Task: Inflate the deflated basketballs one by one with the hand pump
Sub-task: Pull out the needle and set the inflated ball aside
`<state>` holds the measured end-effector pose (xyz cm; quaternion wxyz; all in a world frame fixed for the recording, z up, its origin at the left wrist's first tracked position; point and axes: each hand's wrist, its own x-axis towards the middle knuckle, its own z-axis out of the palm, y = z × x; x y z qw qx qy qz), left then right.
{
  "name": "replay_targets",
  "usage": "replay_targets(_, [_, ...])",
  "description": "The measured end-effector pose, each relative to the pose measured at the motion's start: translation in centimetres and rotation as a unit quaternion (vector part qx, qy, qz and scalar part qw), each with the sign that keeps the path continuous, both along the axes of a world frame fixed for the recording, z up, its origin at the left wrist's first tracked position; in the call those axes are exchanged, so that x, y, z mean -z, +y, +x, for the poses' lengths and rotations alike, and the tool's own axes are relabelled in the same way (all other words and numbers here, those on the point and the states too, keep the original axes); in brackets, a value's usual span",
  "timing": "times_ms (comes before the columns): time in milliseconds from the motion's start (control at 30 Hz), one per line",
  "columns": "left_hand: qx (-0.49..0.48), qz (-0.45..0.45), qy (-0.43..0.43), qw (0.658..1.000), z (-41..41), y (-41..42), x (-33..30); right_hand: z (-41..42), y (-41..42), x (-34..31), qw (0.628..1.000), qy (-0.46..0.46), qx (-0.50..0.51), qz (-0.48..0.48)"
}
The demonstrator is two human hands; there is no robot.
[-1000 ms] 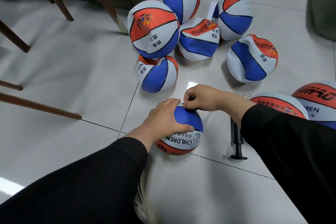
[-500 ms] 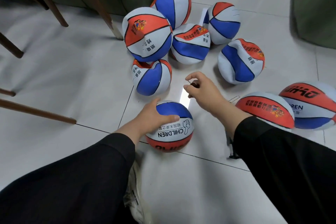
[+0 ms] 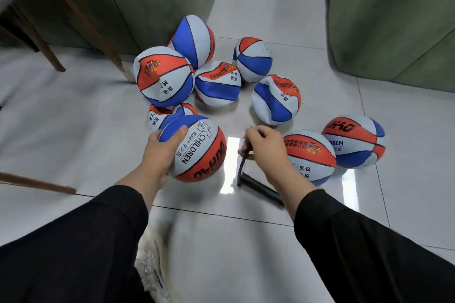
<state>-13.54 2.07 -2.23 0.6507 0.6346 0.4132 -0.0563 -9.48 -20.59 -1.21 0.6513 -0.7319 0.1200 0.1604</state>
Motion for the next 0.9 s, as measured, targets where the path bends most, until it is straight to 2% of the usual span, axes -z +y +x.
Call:
replay_targets(100, [-0.014,-0.027,-0.029,0.999,1.1,-1.6,-2.0,-1.1,-2.7,-0.2,0.999,0.015,0.026,0.025])
replay_targets(267, [-0.023,-0.086,-0.046,0.995,3.2,-6.4,-4.0,-1.6,-5.9,0.7,0.999,0.023,0.048,-0.012])
replay_targets(367, [-0.019,-0.095,-0.049,0.994,4.8,-9.3,-5.0,-0.8,-6.7,1.2,0.995,0.012,0.014,-0.101])
replay_targets(433, [-0.021,-0.097,-0.054,0.994,6.1,-10.8,-5.5,-0.6,-6.9,1.3,0.975,-0.019,-0.036,-0.220])
replay_targets(500, [-0.021,-0.100,-0.069,0.992,7.5,-11.7,-6.1,-0.3,-7.1,0.8,0.952,-0.065,-0.015,-0.300])
replay_targets(533, [-0.016,-0.100,-0.080,0.992,8.3,-12.0,-6.3,0.0,-7.3,0.1,0.952,-0.095,0.034,-0.290])
replay_targets(600, [-0.007,-0.105,-0.105,0.989,9.8,-12.9,-7.1,1.6,-7.8,-1.6,0.964,-0.138,0.130,-0.187])
replay_targets(667, [0.001,-0.105,-0.134,0.985,11.6,-14.3,-8.0,4.2,-8.5,-3.7,0.979,-0.148,0.117,-0.074])
replay_targets(733, [0.014,-0.104,-0.162,0.981,13.5,-16.1,-8.7,7.0,-9.4,-5.8,0.989,-0.138,0.061,-0.008])
replay_targets(800, [0.045,-0.102,-0.182,0.977,15.5,-18.1,-9.0,9.9,-10.9,-7.0,0.991,-0.129,0.042,0.010])
replay_targets(900, [0.133,-0.081,-0.169,0.973,17.9,-20.9,-9.2,14.0,-14.5,-7.6,0.988,-0.134,0.058,-0.043])
